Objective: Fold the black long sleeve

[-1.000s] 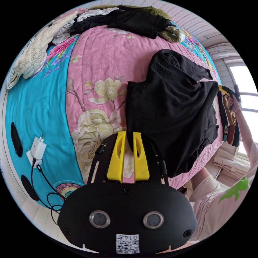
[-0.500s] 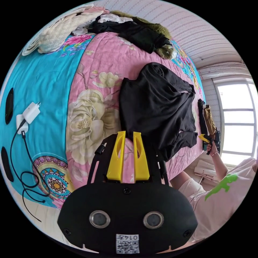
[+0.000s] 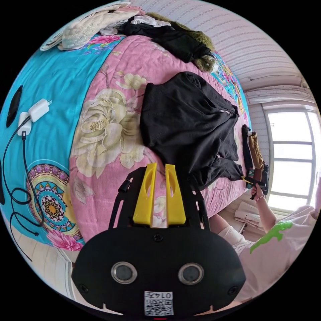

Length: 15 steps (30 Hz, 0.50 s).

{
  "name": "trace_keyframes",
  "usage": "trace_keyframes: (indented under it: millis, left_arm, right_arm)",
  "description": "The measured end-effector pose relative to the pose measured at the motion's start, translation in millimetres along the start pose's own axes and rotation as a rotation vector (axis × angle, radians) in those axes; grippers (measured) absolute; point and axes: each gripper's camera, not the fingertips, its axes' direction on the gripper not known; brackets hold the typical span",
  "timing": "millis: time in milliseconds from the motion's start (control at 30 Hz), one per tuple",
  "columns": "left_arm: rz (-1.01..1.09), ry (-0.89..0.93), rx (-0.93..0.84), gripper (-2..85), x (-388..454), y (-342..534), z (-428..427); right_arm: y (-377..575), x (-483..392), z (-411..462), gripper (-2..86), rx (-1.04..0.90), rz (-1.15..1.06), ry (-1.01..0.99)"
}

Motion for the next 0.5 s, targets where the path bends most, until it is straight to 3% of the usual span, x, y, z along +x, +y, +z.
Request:
trace_keyframes:
  millis: [333,500]
  left_arm:
    - [0.022,0.013,-0.030,5.4,5.1,15.6,11.1]
    - [0.050,0.037,-0.056,5.3,11.7,20.3,17.4]
  right_arm:
    - [75.0,2.6,23.5,0.5,-0.079,0.072,-0.024]
    - [120.8,-3.8,45.0,0.9,0.091,0.065,0.139]
